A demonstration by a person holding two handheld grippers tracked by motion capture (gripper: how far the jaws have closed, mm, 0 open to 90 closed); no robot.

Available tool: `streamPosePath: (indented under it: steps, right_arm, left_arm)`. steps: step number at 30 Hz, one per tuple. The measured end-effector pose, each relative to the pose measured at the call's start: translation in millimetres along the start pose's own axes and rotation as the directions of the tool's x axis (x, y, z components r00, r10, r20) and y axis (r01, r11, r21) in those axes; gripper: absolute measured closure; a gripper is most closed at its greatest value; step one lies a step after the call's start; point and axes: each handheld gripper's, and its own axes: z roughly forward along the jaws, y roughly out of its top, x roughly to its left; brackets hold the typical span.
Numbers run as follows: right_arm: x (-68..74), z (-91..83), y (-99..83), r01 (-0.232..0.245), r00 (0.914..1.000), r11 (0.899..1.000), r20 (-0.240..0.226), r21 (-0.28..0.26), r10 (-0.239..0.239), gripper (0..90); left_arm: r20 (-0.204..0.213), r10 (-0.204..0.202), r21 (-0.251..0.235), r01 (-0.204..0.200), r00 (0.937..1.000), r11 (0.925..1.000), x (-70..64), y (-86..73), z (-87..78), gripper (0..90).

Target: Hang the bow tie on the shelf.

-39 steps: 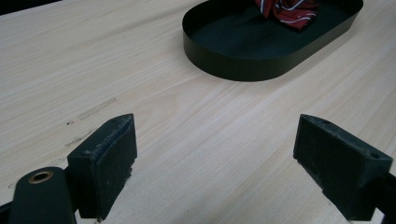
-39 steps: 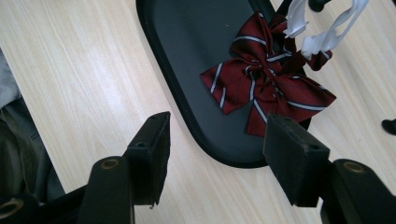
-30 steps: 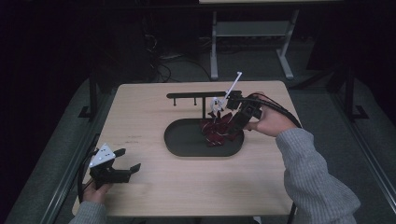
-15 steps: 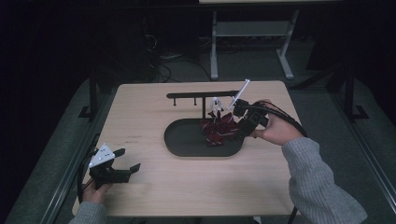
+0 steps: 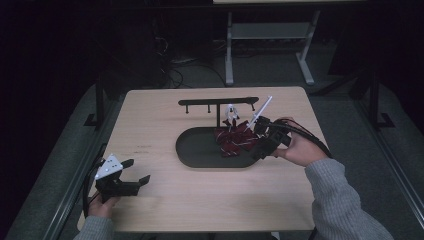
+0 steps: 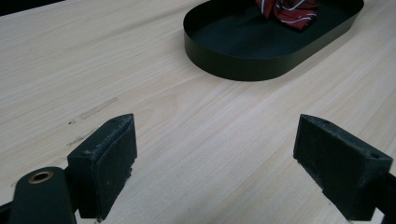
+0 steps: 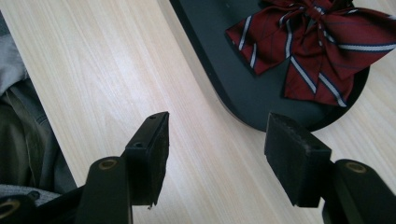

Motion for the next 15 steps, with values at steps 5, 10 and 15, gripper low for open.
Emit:
streamPosePath:
  steps: [5, 10, 15]
  right_arm:
    - [3.1, 3.2, -4.9, 0.0, 1.0, 1.0, -0.007, -0.006, 0.0, 39.5]
    - [7.0, 9.7, -14.6, -0.015, 0.9998, 1.0, -0.012, -0.009, 0.015, 39.5]
    - [10.0, 15.4, -23.5, -0.023, 0.9995, 1.0, -0.021, -0.008, 0.023, 39.6]
  left_arm:
    - [0.001, 0.006, 0.006, -0.006, 1.0, 1.0, -0.1, 0.4, 0.5, 12.9]
    - [0.004, 0.006, 0.003, -0.006, 1.0, 1.0, -0.4, 0.3, 0.5, 12.9]
    - [-0.001, -0.004, 0.001, 0.004, 1.0, 1.0, 1.2, -0.7, 0.0, 12.9]
